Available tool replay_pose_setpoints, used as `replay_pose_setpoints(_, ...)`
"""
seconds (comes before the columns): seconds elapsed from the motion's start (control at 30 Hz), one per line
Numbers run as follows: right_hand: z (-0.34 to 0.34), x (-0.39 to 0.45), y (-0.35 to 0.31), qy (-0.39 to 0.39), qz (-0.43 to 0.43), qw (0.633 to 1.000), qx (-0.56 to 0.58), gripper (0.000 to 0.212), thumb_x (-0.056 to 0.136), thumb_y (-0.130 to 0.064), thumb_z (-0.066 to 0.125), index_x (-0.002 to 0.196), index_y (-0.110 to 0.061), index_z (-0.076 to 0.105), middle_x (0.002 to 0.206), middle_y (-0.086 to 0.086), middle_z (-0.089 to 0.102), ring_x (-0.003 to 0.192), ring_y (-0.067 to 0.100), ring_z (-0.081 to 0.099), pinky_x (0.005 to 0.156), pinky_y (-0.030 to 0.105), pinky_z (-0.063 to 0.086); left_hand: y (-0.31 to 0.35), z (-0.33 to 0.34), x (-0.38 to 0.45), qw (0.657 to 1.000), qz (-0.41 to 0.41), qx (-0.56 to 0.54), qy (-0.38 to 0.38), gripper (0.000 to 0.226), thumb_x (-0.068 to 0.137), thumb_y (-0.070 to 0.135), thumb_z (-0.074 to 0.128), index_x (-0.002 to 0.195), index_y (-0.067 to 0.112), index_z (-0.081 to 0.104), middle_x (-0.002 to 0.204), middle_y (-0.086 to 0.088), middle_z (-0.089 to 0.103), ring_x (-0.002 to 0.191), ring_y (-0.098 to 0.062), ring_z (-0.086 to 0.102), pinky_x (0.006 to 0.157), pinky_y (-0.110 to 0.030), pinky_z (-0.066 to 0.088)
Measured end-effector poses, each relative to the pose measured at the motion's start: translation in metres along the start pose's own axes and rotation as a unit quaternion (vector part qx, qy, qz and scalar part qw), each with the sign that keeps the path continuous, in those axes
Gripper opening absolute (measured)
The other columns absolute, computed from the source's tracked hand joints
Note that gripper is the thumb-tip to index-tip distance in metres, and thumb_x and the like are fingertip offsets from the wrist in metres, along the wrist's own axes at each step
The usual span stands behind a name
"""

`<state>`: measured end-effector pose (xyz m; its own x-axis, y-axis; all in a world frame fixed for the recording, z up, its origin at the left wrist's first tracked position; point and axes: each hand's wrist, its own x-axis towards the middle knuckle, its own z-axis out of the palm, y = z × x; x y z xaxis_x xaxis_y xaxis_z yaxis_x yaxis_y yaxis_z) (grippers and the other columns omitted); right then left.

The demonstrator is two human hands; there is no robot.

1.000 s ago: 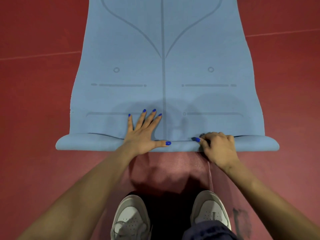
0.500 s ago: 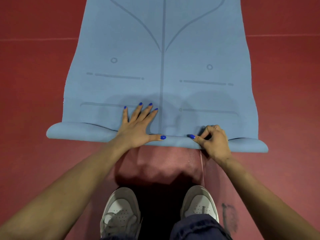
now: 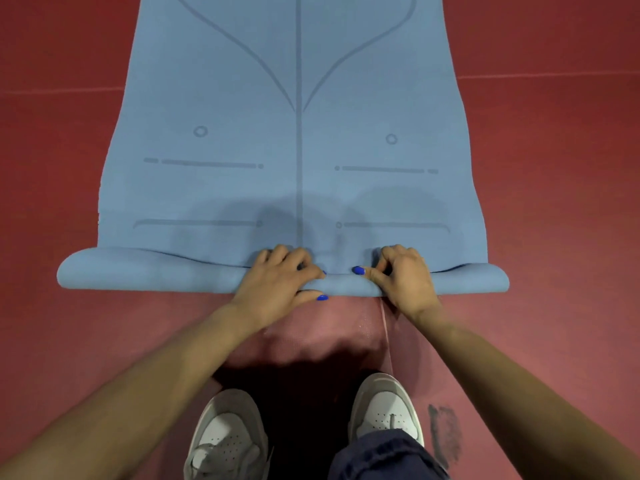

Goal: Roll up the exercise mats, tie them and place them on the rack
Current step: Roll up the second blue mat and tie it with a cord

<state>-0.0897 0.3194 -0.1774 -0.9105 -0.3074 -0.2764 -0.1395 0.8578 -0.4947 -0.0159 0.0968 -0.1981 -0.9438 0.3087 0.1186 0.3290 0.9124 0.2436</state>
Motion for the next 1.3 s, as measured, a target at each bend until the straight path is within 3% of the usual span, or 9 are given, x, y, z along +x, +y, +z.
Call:
replay_pose_setpoints(0.13,0.010,-0.024,0.016,0.127,-0.128,0.981,-0.068,0.038,0.087,-0.046,0.055,0.071,-0.013,0.064,0.075,0.005,0.056,0.069,0.027,0.049,0.069,0.037,0.038,0.003,0.006,-0.002,1.000,-0.029,-0.005,0.004,0.039,0.082,0.055,0.042,0.093,0.030,0.069,0.094,0.007,0.048,0.080,-0.020,0.043,0.066,-0.036,0.047)
replay_pose_setpoints(0.3,-0.001,-0.054,0.042,0.165,-0.159,0.957,-0.178,0.040,0.097,-0.045,0.037,0.109,-0.028,0.071,0.099,0.005,0.062,0.088,0.024,0.049,0.084,0.040,0.034,0.005,0.005,-0.002,0.999,-0.037,0.019,0.011,0.038,0.082,0.055,0.042,0.091,0.030,0.069,0.092,0.007,0.051,0.077,-0.021,0.047,0.065,-0.036,0.045)
replay_pose_setpoints(0.5,-0.032,-0.032,0.035,0.024,0.044,0.999,0.013,0.027,0.082,-0.046,0.065,0.090,-0.022,0.075,0.091,0.003,0.070,0.089,0.025,0.063,0.087,0.044,0.045,0.008,0.004,-0.003,0.999,-0.040,0.024,0.005,0.037,0.081,0.053,0.043,0.091,0.030,0.070,0.088,0.004,0.056,0.074,-0.025,0.054,0.065,-0.038,0.046)
replay_pose_setpoints(0.63,-0.043,-0.018,0.028,-0.074,0.155,0.985,-0.017,0.023,0.083,-0.043,0.067,0.067,-0.029,0.061,0.077,-0.001,0.066,0.090,0.022,0.060,0.092,0.037,0.038,0.009,0.003,-0.004,0.999,-0.046,0.022,0.000,0.037,0.081,0.052,0.043,0.092,0.030,0.071,0.089,0.005,0.055,0.074,-0.025,0.054,0.065,-0.039,0.047)
replay_pose_setpoints(0.77,-0.047,0.008,0.020,-0.153,0.284,0.946,-0.029,0.030,0.079,-0.040,0.071,0.081,-0.012,0.061,0.087,0.006,0.061,0.090,0.026,0.055,0.084,0.033,0.044,0.009,0.000,-0.002,0.999,-0.044,0.027,-0.011,0.040,0.083,0.053,0.041,0.095,0.030,0.072,0.087,0.004,0.058,0.074,-0.025,0.056,0.064,-0.039,0.047)
replay_pose_setpoints(0.93,-0.053,0.016,0.012,-0.138,0.296,0.930,-0.169,0.069,0.066,-0.061,0.076,0.106,-0.009,0.053,0.119,0.012,0.051,0.113,0.029,0.046,0.094,0.037,0.036,0.006,0.000,-0.001,0.999,-0.034,0.009,-0.010,0.042,0.084,0.054,0.041,0.096,0.029,0.072,0.087,0.003,0.057,0.073,-0.025,0.055,0.063,-0.039,0.049)
replay_pose_setpoints(1.1,-0.046,0.006,0.003,-0.114,0.243,0.912,-0.309,0.051,0.083,-0.059,0.061,0.107,-0.015,0.054,0.118,0.004,0.053,0.118,0.026,0.042,0.099,0.044,0.031,0.005,-0.001,0.000,1.000,-0.027,0.002,-0.006,0.042,0.084,0.053,0.041,0.097,0.028,0.072,0.087,0.002,0.058,0.073,-0.026,0.056,0.064,-0.040,0.050)
replay_pose_setpoints(1.2,-0.039,-0.008,0.016,-0.100,0.248,0.928,-0.259,0.052,0.089,-0.058,0.051,0.119,-0.016,0.055,0.124,0.010,0.047,0.120,0.031,0.040,0.102,0.046,0.031,0.004,-0.001,-0.001,1.000,-0.027,-0.003,-0.008,0.041,0.085,0.052,0.041,0.097,0.028,0.072,0.088,0.003,0.057,0.074,-0.025,0.055,0.066,-0.041,0.050)
replay_pose_setpoints(1.3,-0.043,-0.021,0.032,-0.062,0.260,0.959,-0.096,0.052,0.076,-0.072,0.055,0.097,-0.024,0.059,0.111,0.011,0.049,0.116,0.035,0.043,0.101,0.042,0.031,0.004,0.001,-0.002,0.999,-0.033,0.005,-0.010,0.040,0.085,0.052,0.041,0.095,0.028,0.071,0.088,0.002,0.057,0.075,-0.025,0.055,0.067,-0.041,0.050)
